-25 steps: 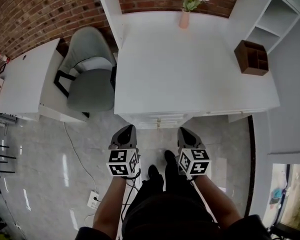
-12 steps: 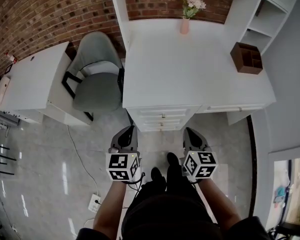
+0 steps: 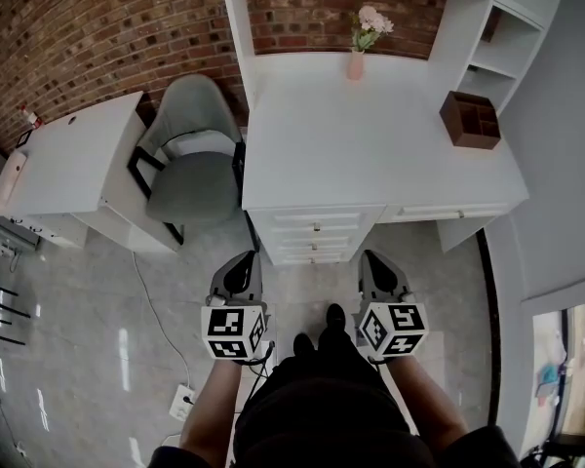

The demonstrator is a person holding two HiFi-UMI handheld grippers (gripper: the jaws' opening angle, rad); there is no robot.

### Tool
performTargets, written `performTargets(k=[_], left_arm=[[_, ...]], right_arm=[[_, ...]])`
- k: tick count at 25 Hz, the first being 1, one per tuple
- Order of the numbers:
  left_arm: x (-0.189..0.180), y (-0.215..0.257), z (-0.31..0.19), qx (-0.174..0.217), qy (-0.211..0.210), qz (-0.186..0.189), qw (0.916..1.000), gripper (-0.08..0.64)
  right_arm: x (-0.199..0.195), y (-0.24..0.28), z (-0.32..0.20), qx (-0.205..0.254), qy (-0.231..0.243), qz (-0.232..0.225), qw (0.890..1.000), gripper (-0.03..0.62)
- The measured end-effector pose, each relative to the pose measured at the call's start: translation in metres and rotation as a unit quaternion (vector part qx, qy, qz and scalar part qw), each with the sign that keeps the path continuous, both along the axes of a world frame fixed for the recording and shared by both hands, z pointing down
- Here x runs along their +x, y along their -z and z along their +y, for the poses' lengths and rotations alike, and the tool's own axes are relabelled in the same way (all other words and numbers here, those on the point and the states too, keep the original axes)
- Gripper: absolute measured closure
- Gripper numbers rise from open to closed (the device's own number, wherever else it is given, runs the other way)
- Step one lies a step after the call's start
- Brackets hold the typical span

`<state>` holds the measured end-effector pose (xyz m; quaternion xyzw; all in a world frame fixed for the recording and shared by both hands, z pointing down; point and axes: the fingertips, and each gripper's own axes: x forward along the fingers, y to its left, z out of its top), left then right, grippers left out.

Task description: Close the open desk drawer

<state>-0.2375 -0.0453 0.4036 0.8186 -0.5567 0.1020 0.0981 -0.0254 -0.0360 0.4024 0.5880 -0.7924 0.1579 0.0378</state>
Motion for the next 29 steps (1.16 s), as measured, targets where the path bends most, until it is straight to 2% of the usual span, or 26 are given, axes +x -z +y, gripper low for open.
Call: performTargets(k=[9,29], left_arm=[[0.001,0.003,0.016,0.005,0.002,0.009,0.9999,0.551],[-0.007,0.009,0.009,0.012,0.003,0.011,0.9999,0.551]], right_arm=[[0.014,0.002,0.020,0.006,0.000,0.008,1.000,0.588],[0.002,0.004,0.017,0.009,0.015,0.022,1.000,0.588]])
